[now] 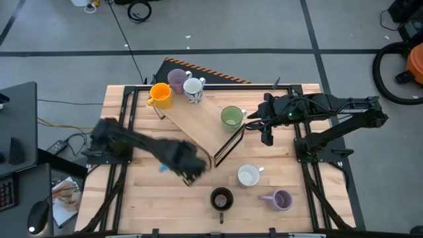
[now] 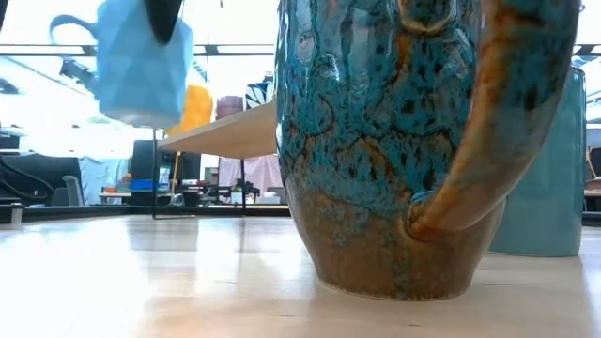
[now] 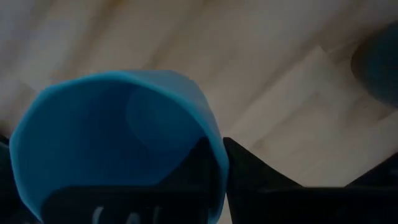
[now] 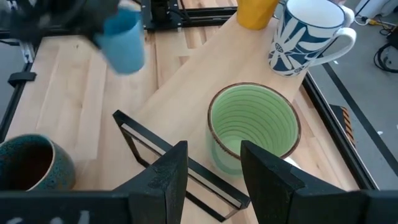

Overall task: Place coffee mugs
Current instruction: Put the light blue mug on the shelf

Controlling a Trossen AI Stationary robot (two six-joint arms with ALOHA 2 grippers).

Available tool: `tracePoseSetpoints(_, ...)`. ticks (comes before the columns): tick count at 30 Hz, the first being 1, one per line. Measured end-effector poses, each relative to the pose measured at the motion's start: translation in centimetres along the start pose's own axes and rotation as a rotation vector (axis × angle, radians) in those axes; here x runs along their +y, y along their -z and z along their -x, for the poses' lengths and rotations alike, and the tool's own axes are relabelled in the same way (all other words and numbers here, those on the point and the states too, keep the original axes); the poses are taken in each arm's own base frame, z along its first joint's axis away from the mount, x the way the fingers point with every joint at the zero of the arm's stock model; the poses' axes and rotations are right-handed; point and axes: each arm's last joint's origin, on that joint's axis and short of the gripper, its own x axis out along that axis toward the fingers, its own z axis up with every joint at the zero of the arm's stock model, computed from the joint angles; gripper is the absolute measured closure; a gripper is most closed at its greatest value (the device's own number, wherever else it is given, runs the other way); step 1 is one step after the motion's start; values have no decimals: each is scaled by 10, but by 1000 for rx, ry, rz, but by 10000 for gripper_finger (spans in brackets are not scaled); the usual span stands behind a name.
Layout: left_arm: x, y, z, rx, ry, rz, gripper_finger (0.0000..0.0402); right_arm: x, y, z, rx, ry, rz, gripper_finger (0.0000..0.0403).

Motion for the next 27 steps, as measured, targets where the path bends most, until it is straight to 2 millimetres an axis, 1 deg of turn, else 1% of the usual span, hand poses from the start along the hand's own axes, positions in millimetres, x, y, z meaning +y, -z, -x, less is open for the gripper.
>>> tracePoseSetpoints(3, 37, -11, 29, -58, 25, -73, 372, 0, 0, 0, -3, 15, -2, 249)
tracePoseSetpoints(6, 73, -24, 53, -119, 83, -72, 372, -1, 0, 0, -5, 25, -1, 249)
tracePoseSetpoints(9, 104, -35, 68, -165, 106, -28, 372, -1, 0, 0, -5, 25, -11, 249)
tracePoseSetpoints(11, 119, -43, 72, -192, 109, -13, 372, -1, 0, 0, -7, 38, -25, 249)
tracePoseSetpoints(13, 128, -51, 72, -204, 107, -14, 372, -2, 0, 0, -10, 59, -35, 249)
tracePoseSetpoints(17, 139, -69, 66, -200, 97, -17, 372, -2, -2, 0, -24, 77, -54, 249)
tracePoseSetpoints(21, 143, -85, 54, -163, 72, -16, 372, -2, -3, 0, -40, 81, -77, 249)
tracePoseSetpoints(27, 143, -99, 38, -133, 17, -64, 372, -3, -3, 0, -47, 101, -103, 249)
